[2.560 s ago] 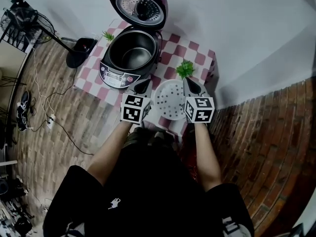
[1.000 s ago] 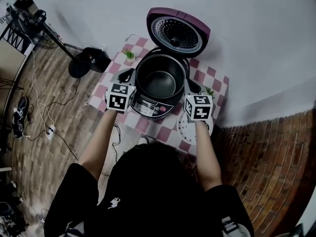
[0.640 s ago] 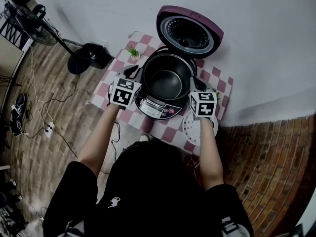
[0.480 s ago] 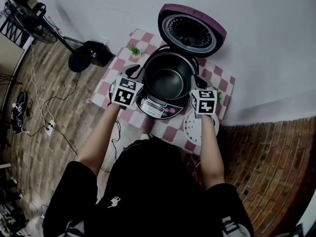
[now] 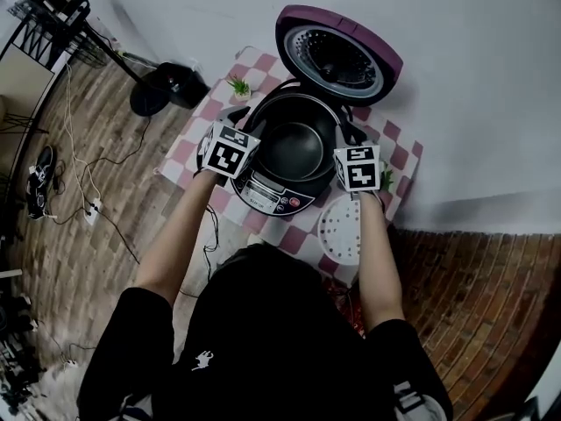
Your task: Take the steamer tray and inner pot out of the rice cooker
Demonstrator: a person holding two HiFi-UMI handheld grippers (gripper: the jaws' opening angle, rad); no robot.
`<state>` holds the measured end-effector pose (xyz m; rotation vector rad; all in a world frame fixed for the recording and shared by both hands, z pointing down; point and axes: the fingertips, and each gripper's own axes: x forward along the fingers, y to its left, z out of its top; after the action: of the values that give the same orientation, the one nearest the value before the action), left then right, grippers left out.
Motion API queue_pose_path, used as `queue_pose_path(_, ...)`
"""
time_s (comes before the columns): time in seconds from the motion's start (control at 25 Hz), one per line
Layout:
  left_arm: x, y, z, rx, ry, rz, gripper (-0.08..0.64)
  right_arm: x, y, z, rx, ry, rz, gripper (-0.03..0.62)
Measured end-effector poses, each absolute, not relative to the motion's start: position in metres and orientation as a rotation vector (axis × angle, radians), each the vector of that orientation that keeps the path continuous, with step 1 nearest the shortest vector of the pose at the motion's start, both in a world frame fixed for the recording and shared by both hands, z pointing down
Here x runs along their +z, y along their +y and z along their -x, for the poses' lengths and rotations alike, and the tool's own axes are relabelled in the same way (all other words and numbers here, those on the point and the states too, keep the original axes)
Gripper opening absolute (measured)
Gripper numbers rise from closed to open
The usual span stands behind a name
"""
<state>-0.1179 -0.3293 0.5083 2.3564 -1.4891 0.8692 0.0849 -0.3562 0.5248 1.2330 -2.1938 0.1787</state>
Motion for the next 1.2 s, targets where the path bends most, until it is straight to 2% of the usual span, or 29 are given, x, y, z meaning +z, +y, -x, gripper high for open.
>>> queue_pose_path(0.24, 0.522, -0.347, 0.110, 0.972, -1.455, -2.349, 0.202, 0.535, -0.372, -0.080, 0.125, -2.156, -1.121, 0.131)
queue_pose_path(0.4, 0.523, -0.355, 0.104, 1.145, -1.402, -2.370, 0.219, 0.543, -0.376, -0.074, 0.113, -2.124, -1.036, 0.216)
queue_pose_path(0.52, 0.528, -0.364, 0.099, 1.271, -1.356, -2.386, 0.239, 0.548, -0.381, -0.071, 0.115, -2.092, -1.003, 0.250)
queue_pose_path(0.92, 0.561, -0.393, 0.089, 1.504, -1.255, -2.371, 0.288, 0.565, -0.396, -0.070, 0.054, -1.989, -0.969, 0.286)
queue_pose_path(1.2, 0.582, -0.404, 0.087, 1.617, -1.212, -2.350, 0.290, 0.585, -0.402, -0.071, 0.074, -1.903, -0.964, 0.291)
